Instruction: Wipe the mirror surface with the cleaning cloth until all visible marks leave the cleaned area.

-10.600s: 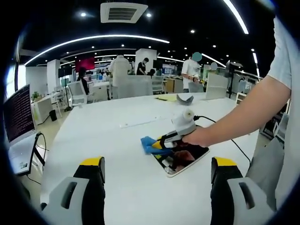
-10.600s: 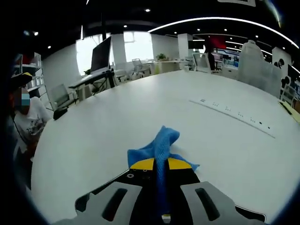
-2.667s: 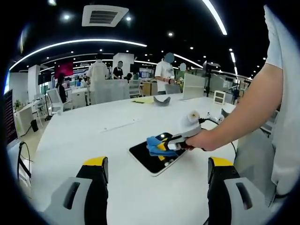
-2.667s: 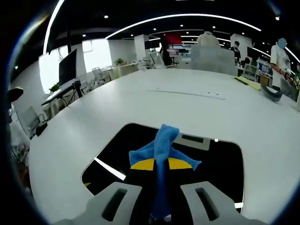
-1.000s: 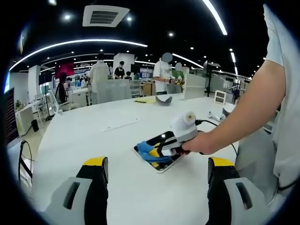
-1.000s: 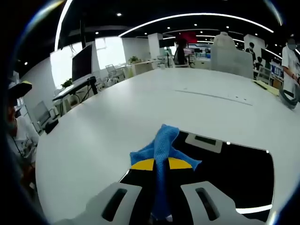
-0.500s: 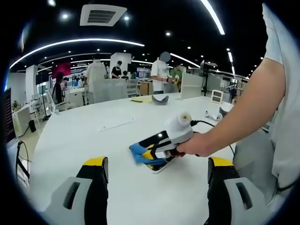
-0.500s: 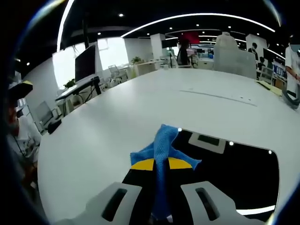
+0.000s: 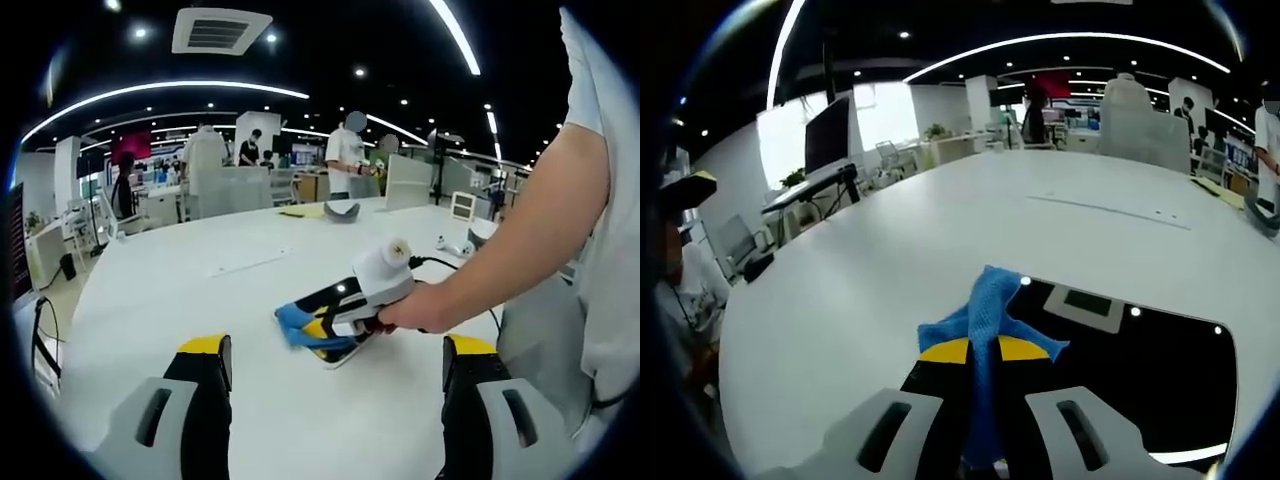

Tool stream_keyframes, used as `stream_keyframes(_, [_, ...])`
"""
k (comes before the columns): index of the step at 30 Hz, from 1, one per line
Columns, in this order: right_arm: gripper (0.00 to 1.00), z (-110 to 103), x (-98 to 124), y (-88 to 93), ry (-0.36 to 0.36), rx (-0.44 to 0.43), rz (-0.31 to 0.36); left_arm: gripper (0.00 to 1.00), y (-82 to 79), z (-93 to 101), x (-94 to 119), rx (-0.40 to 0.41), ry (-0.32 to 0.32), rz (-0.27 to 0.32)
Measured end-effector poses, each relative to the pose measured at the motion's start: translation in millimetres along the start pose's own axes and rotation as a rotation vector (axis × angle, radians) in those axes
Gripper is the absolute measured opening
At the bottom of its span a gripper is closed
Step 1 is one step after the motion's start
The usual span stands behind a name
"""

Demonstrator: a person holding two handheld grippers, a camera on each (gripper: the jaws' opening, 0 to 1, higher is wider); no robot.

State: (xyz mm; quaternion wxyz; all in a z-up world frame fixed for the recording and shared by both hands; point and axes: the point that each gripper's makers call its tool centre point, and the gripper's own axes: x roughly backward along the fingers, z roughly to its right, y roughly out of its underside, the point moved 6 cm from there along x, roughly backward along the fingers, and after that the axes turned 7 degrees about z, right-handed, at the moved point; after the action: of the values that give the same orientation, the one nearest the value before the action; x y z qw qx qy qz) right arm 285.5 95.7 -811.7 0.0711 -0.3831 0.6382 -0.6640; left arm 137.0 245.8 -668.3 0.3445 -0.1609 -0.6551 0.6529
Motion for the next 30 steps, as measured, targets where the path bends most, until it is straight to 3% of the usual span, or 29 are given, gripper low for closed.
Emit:
stream_keyframes(20, [0.04,0,0,0.2,0.011,-0.022,0.003,0.85,8.6,3.8,8,0.007,0.002,-0.011])
stream_keyframes(30, [0.04,-5,-1,2.9,-0.009,-0.009,-0.003,0.87,4.1,9.8,15,0.005,-0.011,-0.001])
